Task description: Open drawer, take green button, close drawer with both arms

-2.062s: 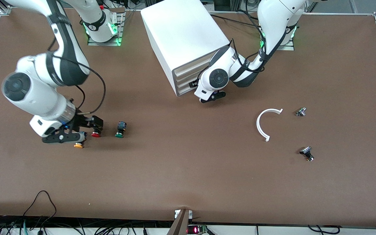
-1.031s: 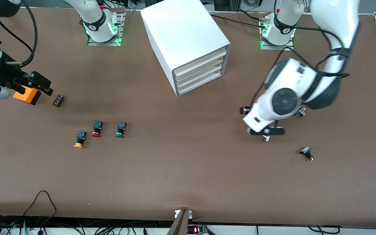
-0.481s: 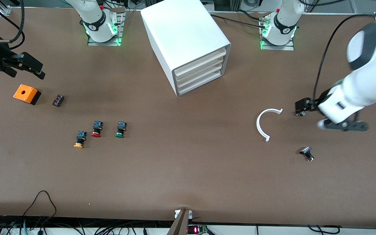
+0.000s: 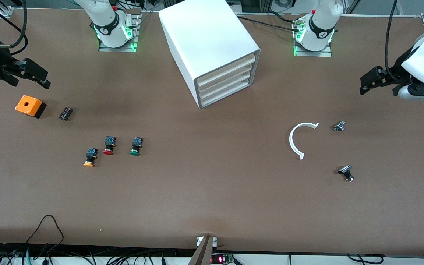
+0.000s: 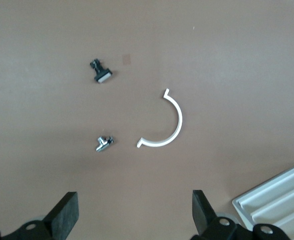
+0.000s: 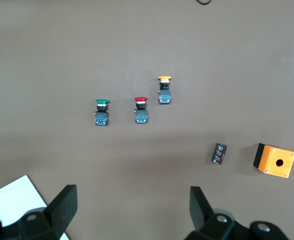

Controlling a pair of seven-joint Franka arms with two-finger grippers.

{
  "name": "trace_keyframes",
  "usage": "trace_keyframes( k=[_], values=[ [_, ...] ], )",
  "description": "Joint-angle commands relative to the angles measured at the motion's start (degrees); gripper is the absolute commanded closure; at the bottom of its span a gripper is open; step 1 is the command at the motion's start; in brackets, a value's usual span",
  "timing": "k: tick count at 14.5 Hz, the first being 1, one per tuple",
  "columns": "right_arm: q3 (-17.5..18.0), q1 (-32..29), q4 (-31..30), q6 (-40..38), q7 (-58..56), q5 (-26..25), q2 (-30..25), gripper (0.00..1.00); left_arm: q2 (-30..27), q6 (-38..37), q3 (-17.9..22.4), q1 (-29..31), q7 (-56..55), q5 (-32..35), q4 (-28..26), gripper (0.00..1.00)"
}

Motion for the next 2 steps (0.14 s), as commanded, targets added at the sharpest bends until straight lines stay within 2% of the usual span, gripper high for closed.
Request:
trace_keyframes(
  k=[1, 2],
  values=[
    [1.3, -1.27, -0.46, 0.31, 0.39, -0.8, -0.88, 0.01, -0.63, -0.79, 0.68, -0.43, 1.48, 0.9, -0.9, 0.0],
    [1.3, -1.27, -0.37, 0.31, 0.12, -0.8, -0.79, 0.01, -0.63, -0.79, 0.68, -0.43, 1.39, 0.91, -0.9, 0.0]
  ],
)
